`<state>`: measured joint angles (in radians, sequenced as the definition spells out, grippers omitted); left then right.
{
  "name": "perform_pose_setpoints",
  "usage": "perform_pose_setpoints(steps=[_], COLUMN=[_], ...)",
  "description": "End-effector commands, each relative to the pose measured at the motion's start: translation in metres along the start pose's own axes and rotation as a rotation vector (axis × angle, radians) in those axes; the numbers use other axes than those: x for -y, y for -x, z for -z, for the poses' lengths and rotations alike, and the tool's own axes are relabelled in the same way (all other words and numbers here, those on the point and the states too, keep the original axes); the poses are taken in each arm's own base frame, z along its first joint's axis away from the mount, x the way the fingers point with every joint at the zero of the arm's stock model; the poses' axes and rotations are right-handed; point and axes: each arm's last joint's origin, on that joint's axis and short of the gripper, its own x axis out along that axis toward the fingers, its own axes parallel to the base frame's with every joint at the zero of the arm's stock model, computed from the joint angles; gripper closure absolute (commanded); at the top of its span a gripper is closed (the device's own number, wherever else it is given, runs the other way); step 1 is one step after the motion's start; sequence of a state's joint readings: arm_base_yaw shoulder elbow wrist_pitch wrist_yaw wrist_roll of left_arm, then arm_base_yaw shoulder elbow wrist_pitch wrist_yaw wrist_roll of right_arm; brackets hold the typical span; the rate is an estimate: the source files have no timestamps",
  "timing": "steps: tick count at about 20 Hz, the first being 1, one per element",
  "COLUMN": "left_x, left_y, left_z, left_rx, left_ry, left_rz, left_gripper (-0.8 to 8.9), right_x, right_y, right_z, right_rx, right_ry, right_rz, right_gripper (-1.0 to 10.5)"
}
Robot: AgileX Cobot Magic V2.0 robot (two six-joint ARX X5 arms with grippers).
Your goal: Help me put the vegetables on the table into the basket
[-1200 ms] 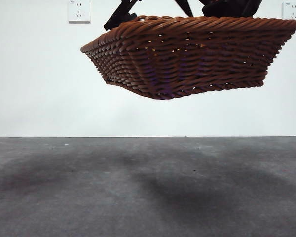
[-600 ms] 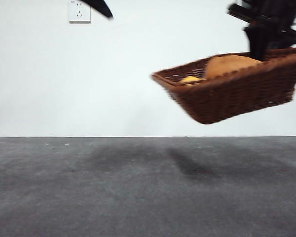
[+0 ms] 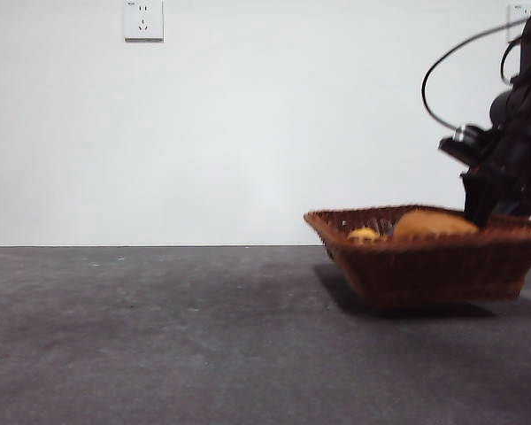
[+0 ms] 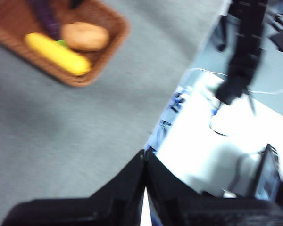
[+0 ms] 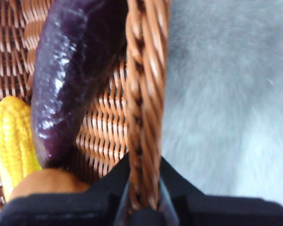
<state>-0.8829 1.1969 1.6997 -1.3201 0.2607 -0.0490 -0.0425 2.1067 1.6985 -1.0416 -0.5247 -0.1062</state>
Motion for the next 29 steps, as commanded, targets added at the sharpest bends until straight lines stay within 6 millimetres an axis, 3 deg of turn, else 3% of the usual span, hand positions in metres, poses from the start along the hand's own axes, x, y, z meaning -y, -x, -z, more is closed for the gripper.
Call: perform_pose_setpoints(steps=[1, 5, 6, 7, 8, 9, 12, 14, 17, 20, 22, 25, 29], left_x=[0.006, 0.009, 0.007, 0.005, 0.004, 0.004, 0.005, 0.006, 0.006, 0.006, 0.006, 0.006, 0.006], left_y=[-0.002, -0.003, -0.003, -0.001, 0.002, 0.008, 0.032, 0.047, 0.06, 0.062, 0.062, 0.062, 0.061], left_z=[0.011, 0.042, 0.051, 0.063, 0.071, 0.078, 0.094, 0.105, 0.116, 0.118, 0.117, 0.117, 0.116], left_rx=[-0.022, -0.049, -0.054, -0.05, -0.04, -0.02, 0.078, 0.14, 0.201, 0.208, 0.206, 0.206, 0.204], left_ry=[0.026, 0.04, 0.063, 0.085, 0.087, 0.088, 0.096, 0.091, 0.087, 0.087, 0.09, 0.09, 0.089], left_rz=[0.023, -0.08, -0.111, -0.135, -0.147, -0.146, -0.183, -0.198, -0.22, -0.218, -0.217, -0.218, -0.219], left_gripper=[8.18, 8.18, 8.18, 8.18, 8.18, 8.18, 8.18, 8.17, 8.17, 8.17, 8.17, 8.17, 8.17], right_x=[0.011, 0.017, 0.016, 0.016, 0.015, 0.012, -0.007, -0.036, -0.088, -0.127, -0.142, -0.159, -0.178], right_y=[-0.016, -0.025, -0.023, -0.023, -0.02, -0.014, 0.025, 0.074, 0.154, 0.209, 0.231, 0.252, 0.273], right_z=[-0.002, -0.004, -0.005, -0.006, -0.006, -0.005, 0.002, 0.015, 0.061, 0.121, 0.158, 0.209, 0.263], right_rx=[-0.02, -0.022, -0.019, -0.016, -0.014, -0.01, 0.04, 0.156, 0.336, 0.461, 0.506, 0.556, 0.709], right_ry=[-0.001, -0.002, -0.015, -0.015, -0.014, -0.01, 0.01, 0.042, 0.101, 0.152, 0.162, 0.173, 0.211], right_rz=[-0.024, -0.012, -0.012, -0.011, 0.002, 0.039, 0.195, 0.219, 0.231, 0.257, 0.297, 0.319, 0.316], right_gripper=[9.5, 9.3, 8.5, 6.0, 4.3, 3.7, 3.8, 3.8, 3.8, 4.5, 5.9, 9.7, 9.6])
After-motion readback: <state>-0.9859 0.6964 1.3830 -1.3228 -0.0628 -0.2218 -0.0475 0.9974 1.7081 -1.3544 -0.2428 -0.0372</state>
